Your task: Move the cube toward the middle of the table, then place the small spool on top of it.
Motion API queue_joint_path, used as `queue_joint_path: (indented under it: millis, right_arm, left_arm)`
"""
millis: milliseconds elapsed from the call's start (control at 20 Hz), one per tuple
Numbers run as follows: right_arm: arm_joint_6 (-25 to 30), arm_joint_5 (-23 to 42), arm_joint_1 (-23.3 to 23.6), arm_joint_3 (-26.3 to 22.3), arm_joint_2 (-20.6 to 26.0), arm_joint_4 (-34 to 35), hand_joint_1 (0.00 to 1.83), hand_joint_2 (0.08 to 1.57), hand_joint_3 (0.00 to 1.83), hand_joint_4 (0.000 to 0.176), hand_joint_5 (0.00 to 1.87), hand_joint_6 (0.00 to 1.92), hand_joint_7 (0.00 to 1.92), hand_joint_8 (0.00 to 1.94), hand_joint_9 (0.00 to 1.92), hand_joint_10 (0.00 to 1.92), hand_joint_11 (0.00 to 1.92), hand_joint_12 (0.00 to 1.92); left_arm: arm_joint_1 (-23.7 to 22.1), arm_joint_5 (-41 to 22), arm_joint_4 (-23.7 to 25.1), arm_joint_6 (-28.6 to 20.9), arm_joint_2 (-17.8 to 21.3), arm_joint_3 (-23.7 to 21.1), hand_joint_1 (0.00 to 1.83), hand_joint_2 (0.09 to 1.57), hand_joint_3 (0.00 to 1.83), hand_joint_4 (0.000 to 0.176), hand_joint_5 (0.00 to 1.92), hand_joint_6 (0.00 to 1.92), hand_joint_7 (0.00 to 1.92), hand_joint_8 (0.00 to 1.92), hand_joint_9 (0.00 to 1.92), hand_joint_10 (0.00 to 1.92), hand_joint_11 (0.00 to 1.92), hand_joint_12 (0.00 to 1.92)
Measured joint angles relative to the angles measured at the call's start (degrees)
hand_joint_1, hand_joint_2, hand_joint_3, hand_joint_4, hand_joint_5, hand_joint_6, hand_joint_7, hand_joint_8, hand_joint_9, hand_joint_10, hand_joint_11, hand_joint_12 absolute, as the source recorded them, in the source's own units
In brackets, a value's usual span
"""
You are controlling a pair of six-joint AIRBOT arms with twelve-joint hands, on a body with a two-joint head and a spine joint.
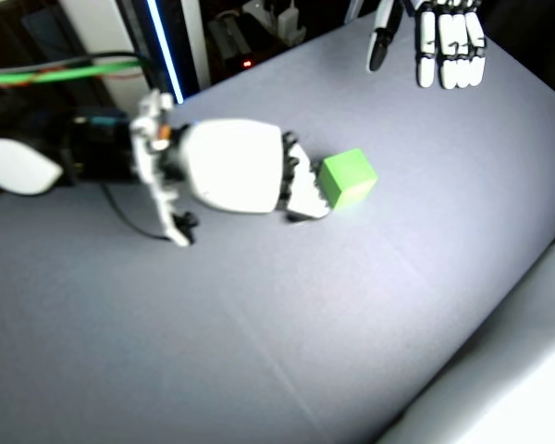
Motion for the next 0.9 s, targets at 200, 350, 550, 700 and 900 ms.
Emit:
queue_joint_path:
  millis: [200, 350, 550, 700, 900]
  right_arm:
    - [-0.04, 0.0, 2.8, 1.97, -2.34, 0.55, 1.26, 1.02, 0.0, 0.001, 1.14, 0.65, 1.3, 0.48, 1.32, 0.09, 0.83, 1.15]
    - [-0.11, -0.74, 4.09, 3.02, -4.59, 0.11, 1.26, 1.01, 0.0, 0.022, 1.21, 0.53, 1.26, 0.57, 1.31, 0.07, 0.73, 1.25]
    - [-0.5, -1.66, 6.4, 4.31, -6.54, -0.2, 1.26, 1.02, 0.0, 0.0, 1.27, 0.41, 1.17, 0.75, 1.25, 0.06, 0.47, 1.37]
    - [-0.59, -2.64, 7.28, 5.29, -8.39, -1.25, 1.29, 1.03, 0.0, 0.0, 1.28, 0.21, 1.16, 0.93, 1.1, 0.98, 0.82, 1.55]
    - [-0.57, -3.74, 7.61, 5.64, -10.29, -2.56, 1.27, 1.01, 0.0, 0.0, 1.25, 0.43, 1.27, 0.57, 1.11, 0.5, 0.75, 1.13]
  left_arm:
    - [1.2, -0.57, -0.26, -0.48, 0.0, -0.17, 0.92, 0.92, 0.0, 0.069, 0.26, 0.0, 0.22, 0.0, 0.18, 0.0, 0.0, 0.49]
    - [3.04, -1.27, -1.01, -0.68, 0.0, -0.57, 0.93, 0.91, 0.0, 0.06, 0.3, 0.0, 0.22, 0.0, 0.18, 0.01, 0.0, 0.47]
    - [8.11, -2.75, -4.59, -1.33, -0.37, -1.53, 0.89, 0.92, 0.0, 0.071, 0.34, 0.01, 0.24, 0.0, 0.24, 0.0, 0.0, 0.69]
    - [12.72, -4.63, -8.59, -3.54, -0.98, -2.05, 0.82, 0.95, 0.0, 0.089, 0.33, 0.0, 0.22, 0.0, 0.21, 0.0, 0.0, 0.54]
    - [14.23, -7.43, -10.14, -3.91, -0.96, -2.21, 0.8, 0.97, 0.0, 0.104, 0.3, 0.0, 0.17, 0.0, 0.18, 0.0, 0.0, 0.44]
